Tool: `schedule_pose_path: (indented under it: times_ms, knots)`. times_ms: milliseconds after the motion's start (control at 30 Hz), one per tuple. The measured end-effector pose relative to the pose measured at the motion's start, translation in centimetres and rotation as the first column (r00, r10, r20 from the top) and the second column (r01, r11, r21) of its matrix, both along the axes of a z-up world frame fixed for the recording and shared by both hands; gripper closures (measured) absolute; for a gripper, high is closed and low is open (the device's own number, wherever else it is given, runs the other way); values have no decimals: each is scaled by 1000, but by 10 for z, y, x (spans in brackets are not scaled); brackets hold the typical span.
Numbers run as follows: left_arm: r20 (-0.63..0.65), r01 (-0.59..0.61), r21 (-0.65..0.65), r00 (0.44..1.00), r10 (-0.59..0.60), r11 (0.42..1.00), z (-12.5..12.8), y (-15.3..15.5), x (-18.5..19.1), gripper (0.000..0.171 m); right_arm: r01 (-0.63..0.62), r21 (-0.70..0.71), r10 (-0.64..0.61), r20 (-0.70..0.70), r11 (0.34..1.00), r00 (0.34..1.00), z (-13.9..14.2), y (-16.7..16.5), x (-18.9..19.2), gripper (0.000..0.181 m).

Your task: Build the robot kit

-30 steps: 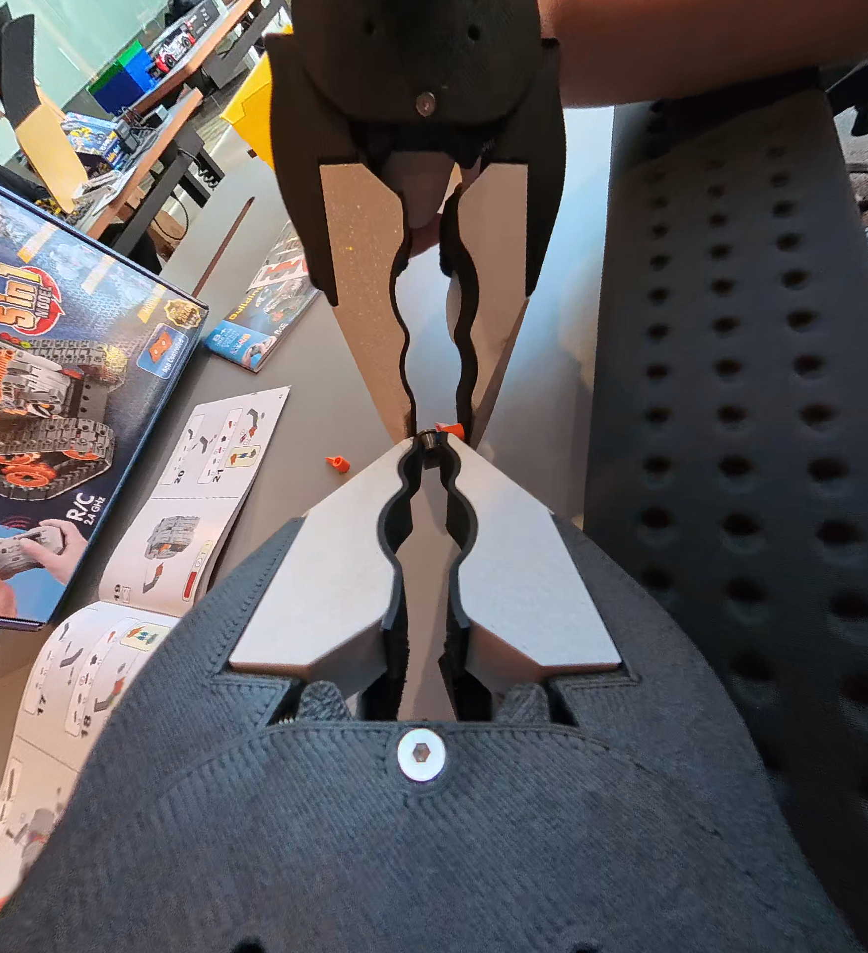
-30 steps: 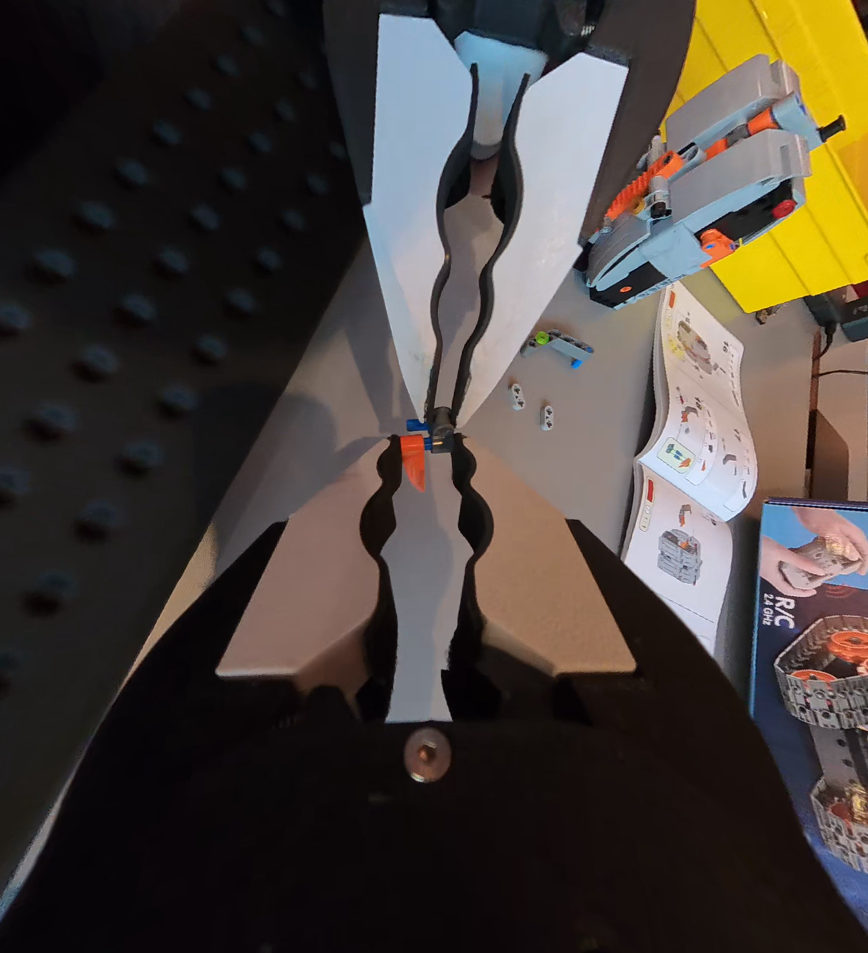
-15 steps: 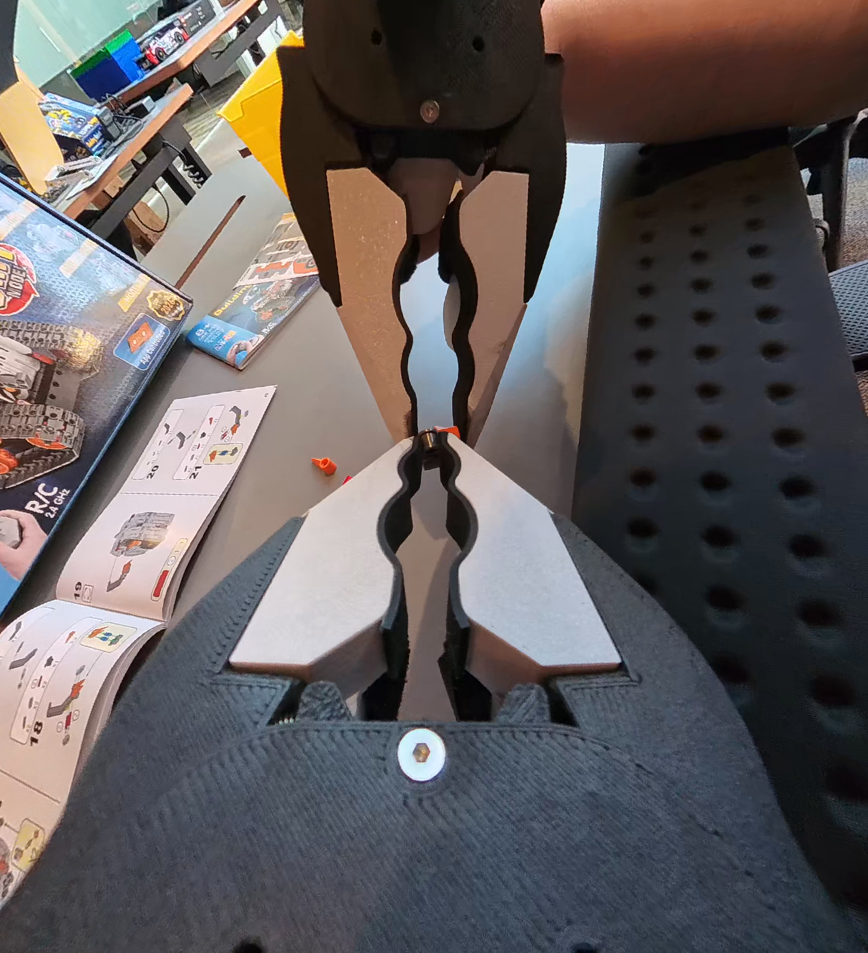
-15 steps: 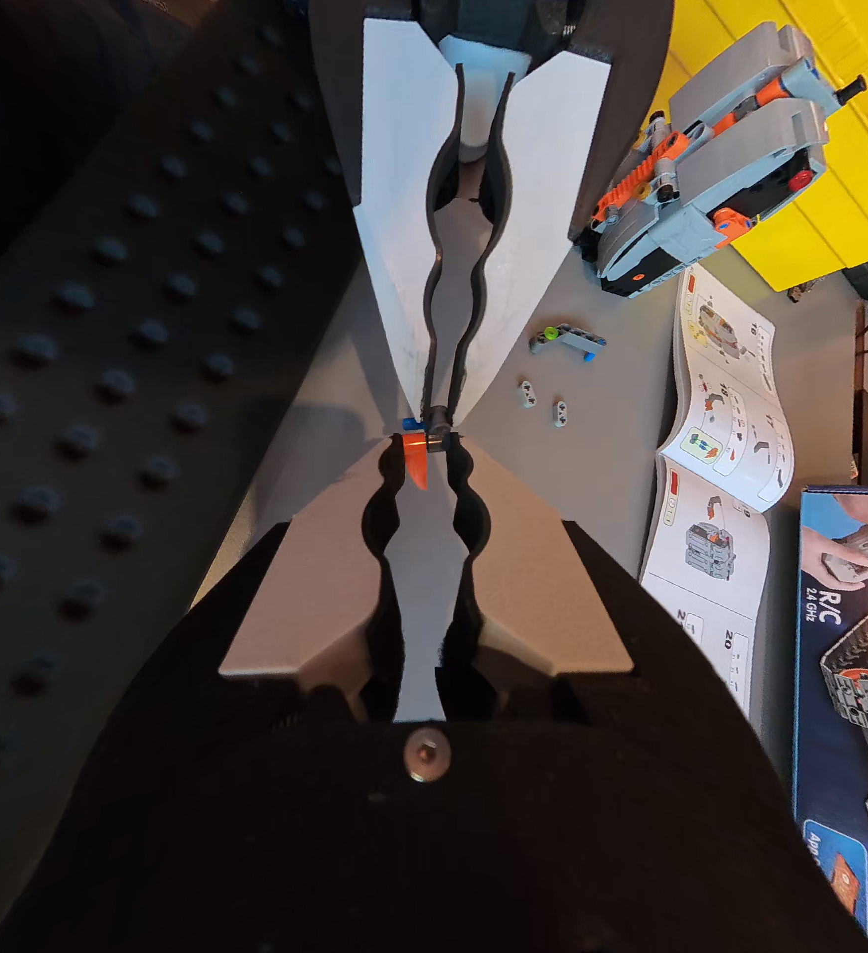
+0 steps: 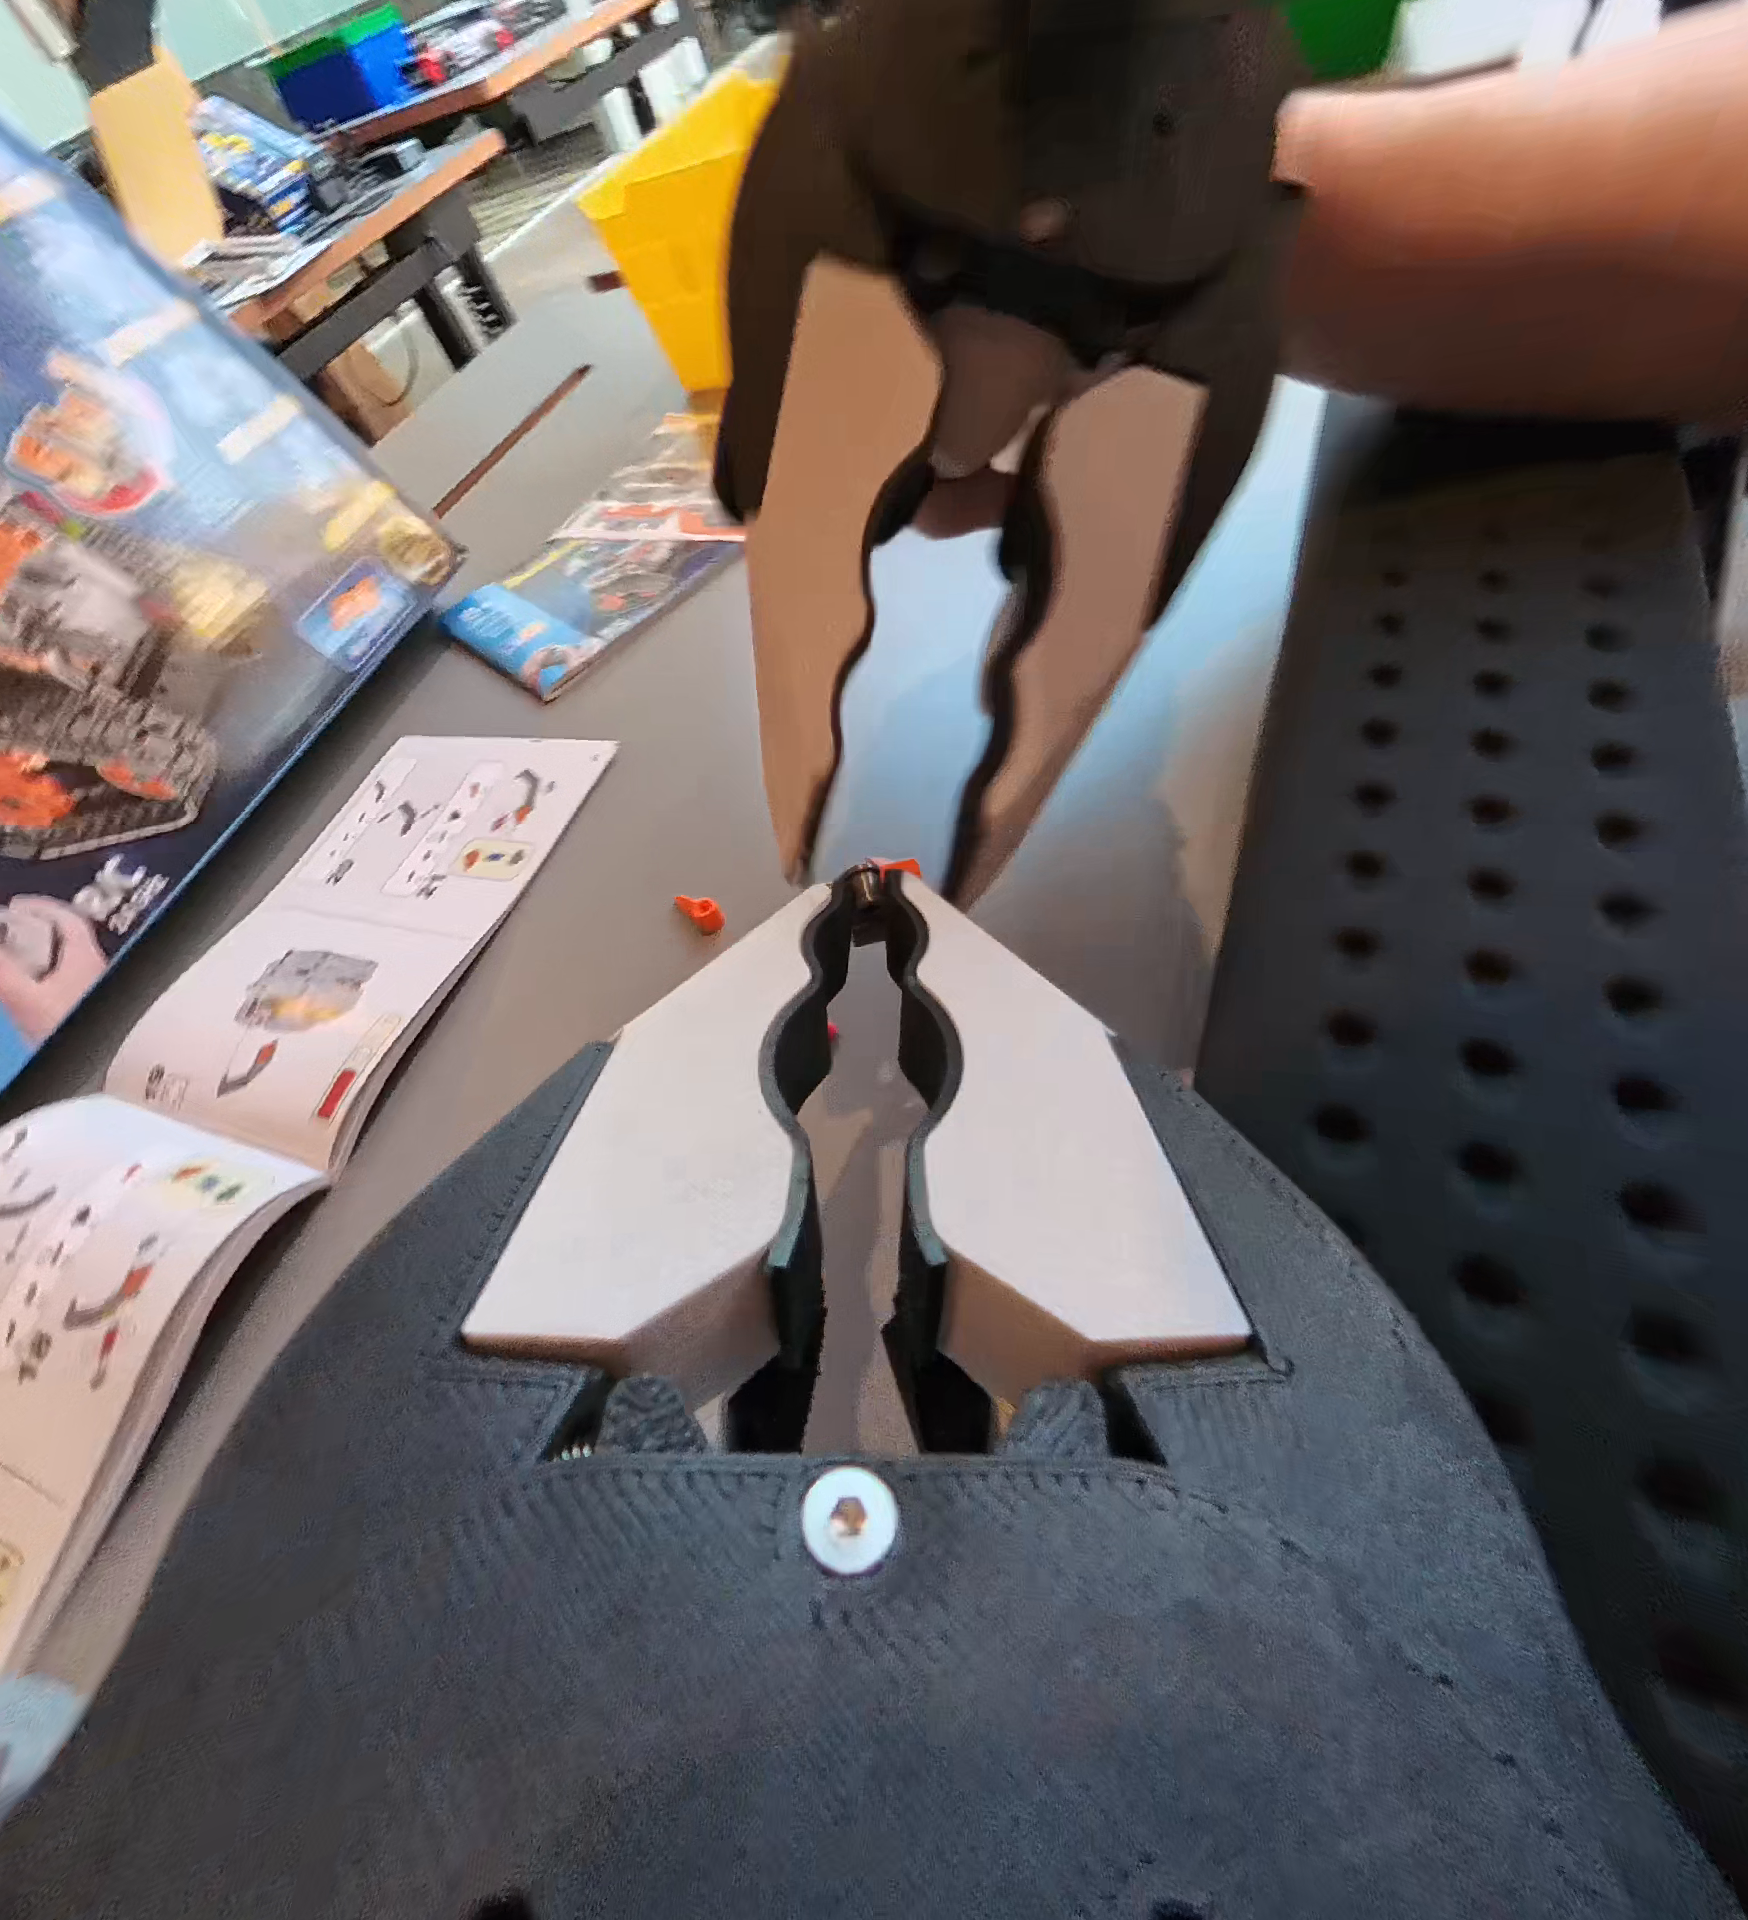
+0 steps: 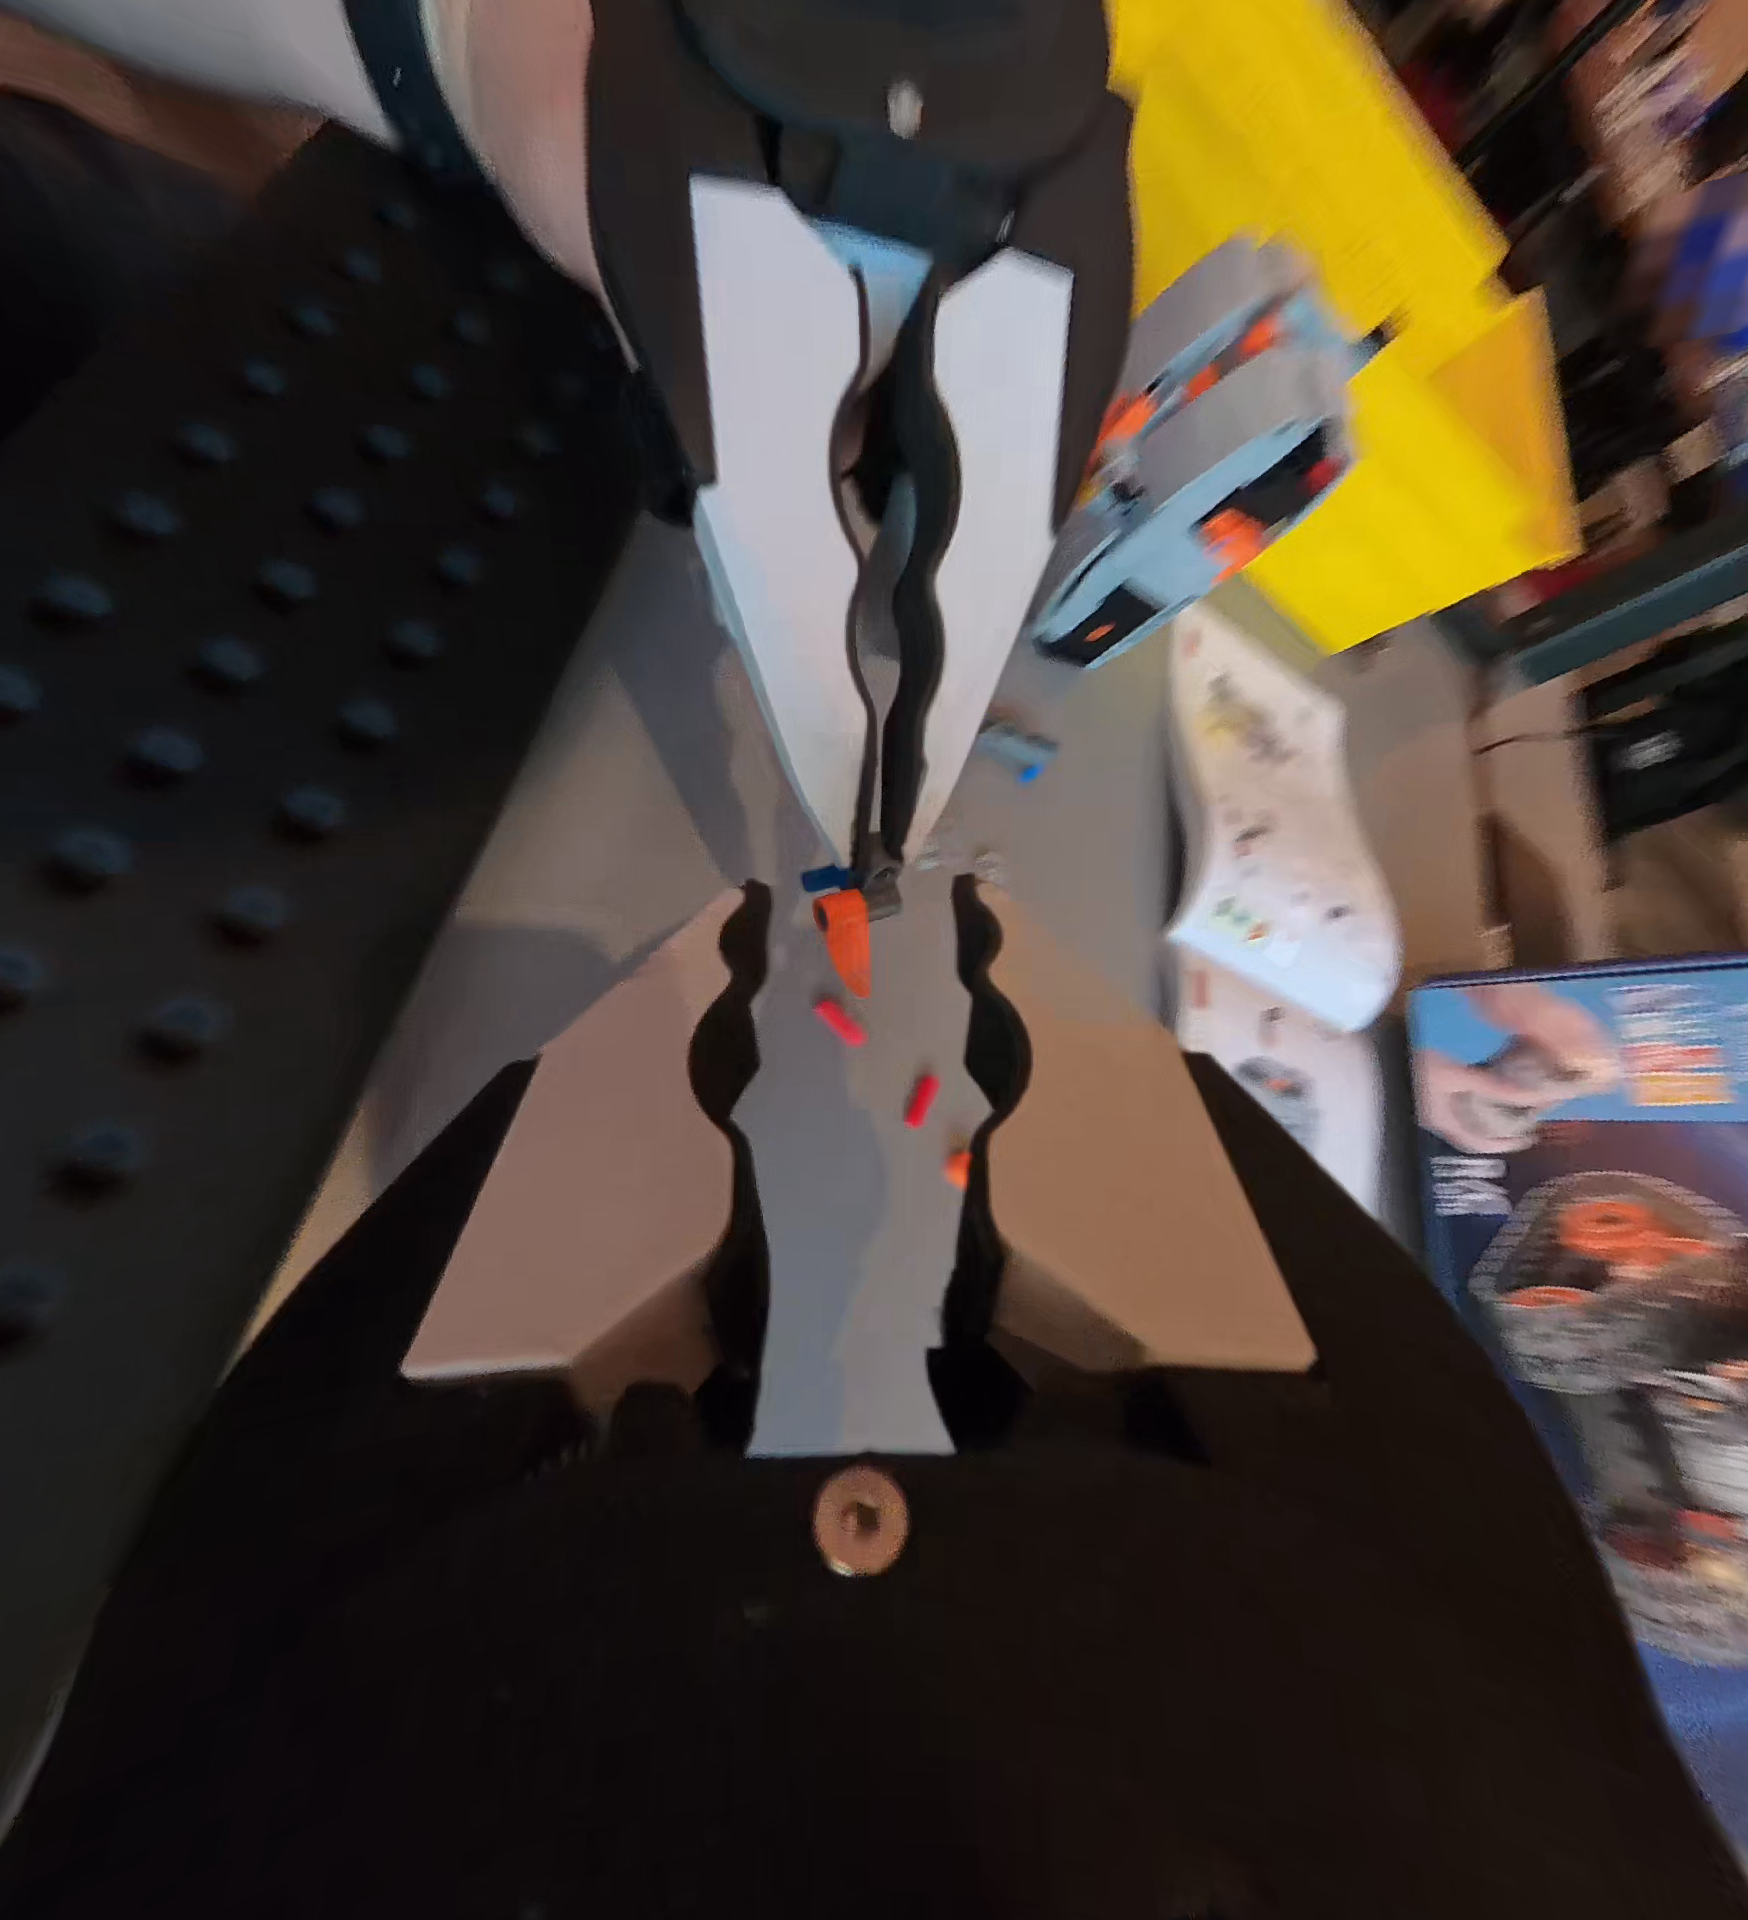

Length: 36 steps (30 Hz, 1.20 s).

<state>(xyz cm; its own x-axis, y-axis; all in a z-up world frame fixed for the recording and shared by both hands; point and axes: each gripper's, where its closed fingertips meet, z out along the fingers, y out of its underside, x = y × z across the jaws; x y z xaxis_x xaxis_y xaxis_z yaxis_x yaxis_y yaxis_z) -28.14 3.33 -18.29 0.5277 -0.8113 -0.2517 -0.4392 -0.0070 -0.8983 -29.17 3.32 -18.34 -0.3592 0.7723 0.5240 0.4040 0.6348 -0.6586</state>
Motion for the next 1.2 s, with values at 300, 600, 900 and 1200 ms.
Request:
schedule_pose_path:
  times_ms: [300,600,900,1200]
  knots:
    - [552,-22,-294,812,189,956,52,15,-17,167,94,252,-41,-209,963,977,33,20,-1,156]
    - [805,79,-364,528,271,928,79,25,-32,168,250,-74,-257,-444,965,859,78,22,-21,145]
    - [819,37,-345,499,282,938,79,28,-28,168,297,-109,-314,-426,949,848,73,31,-19,160]
    - [811,57,-374,504,297,926,69,27,-30,167,210,55,-177,-358,976,917,60,30,-11,167]
